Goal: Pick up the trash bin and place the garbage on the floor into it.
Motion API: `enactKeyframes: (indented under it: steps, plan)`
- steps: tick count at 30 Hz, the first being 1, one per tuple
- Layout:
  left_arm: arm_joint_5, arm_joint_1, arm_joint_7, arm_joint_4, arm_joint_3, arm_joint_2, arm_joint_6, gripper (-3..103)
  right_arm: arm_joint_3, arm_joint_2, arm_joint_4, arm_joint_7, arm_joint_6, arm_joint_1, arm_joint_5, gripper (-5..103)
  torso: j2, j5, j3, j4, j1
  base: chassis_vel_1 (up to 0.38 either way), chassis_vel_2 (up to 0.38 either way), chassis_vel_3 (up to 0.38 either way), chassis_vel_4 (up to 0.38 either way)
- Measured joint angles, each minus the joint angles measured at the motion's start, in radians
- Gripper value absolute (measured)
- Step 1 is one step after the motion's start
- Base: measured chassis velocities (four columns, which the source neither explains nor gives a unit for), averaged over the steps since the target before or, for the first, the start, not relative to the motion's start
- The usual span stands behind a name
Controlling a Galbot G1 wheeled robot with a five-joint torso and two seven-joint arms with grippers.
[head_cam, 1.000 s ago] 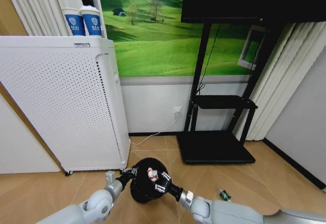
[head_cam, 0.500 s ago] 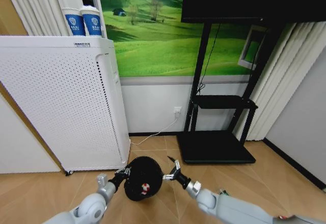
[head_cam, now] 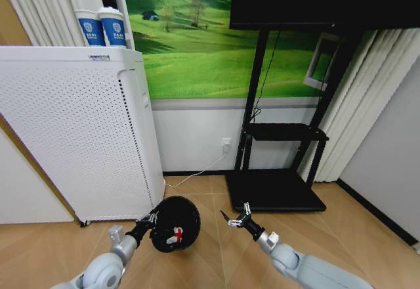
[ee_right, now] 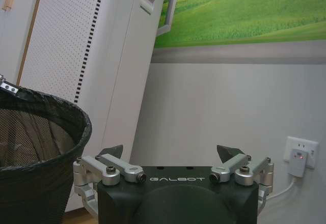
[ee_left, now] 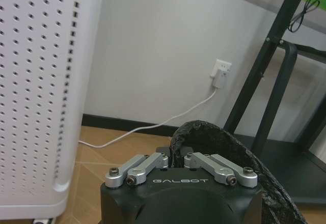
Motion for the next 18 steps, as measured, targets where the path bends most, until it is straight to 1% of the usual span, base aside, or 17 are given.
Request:
enactKeyframes:
  steps: [4,9,11,12,13,14,15,17,18]
  plan:
    - [0.014,0.050,0.006,-0.014,-0.022,-0.007,0.000,7,0.011,-0.012,0.000,-0.001,0.000,-0.011,0.000,100,0.000,-0.0005,0.000,0.0000,0.000,-0.218,-0.225,0.225,0.219]
    - [0.022,0.066,0.007,-0.020,-0.029,-0.015,0.000,7,0.006,-0.012,0.007,0.000,0.000,-0.009,-0.002,100,0.000,-0.0003,0.000,-0.0004,0.000,-0.269,-0.281,0.276,0.285]
    - [0.026,0.071,0.006,-0.023,-0.032,-0.019,-0.001,7,0.002,-0.008,0.008,0.013,0.000,-0.008,-0.019,100,0.000,-0.0004,0.000,0.0000,0.000,-0.316,-0.324,0.335,0.332]
    - [0.026,0.081,0.002,-0.029,-0.039,-0.024,-0.001,7,-0.002,-0.004,0.008,0.042,0.000,-0.008,-0.048,100,0.000,-0.0007,0.000,-0.0004,0.000,-0.353,-0.342,0.335,0.332]
    - [0.027,0.091,0.000,-0.033,-0.046,-0.027,-0.001,7,-0.006,-0.002,0.010,0.061,0.000,-0.008,-0.063,100,0.000,0.0002,0.000,-0.0003,0.000,-0.353,-0.342,0.339,0.350]
    - [0.031,0.116,-0.002,-0.042,-0.066,-0.032,-0.001,7,-0.025,-0.002,0.019,0.085,0.000,-0.009,-0.082,100,0.000,0.0001,0.000,-0.0005,0.000,-0.336,-0.306,0.340,0.337]
    - [0.035,0.135,-0.002,-0.046,-0.081,-0.035,-0.001,7,-0.042,-0.002,0.021,0.096,0.000,-0.008,-0.090,100,0.000,-0.0008,0.000,-0.0005,0.000,-0.287,-0.321,0.340,0.337]
    - [0.037,0.155,-0.002,-0.051,-0.096,-0.038,-0.001,7,-0.061,0.001,0.020,0.105,0.000,-0.005,-0.094,100,0.000,-0.0010,0.000,-0.0005,0.000,-0.287,-0.321,0.307,0.305]
    - [0.038,0.164,-0.001,-0.054,-0.105,-0.039,-0.001,7,-0.077,0.004,0.016,0.110,0.000,-0.001,-0.095,100,0.000,-0.0006,0.000,-0.0009,0.000,-0.287,-0.253,0.273,0.273]
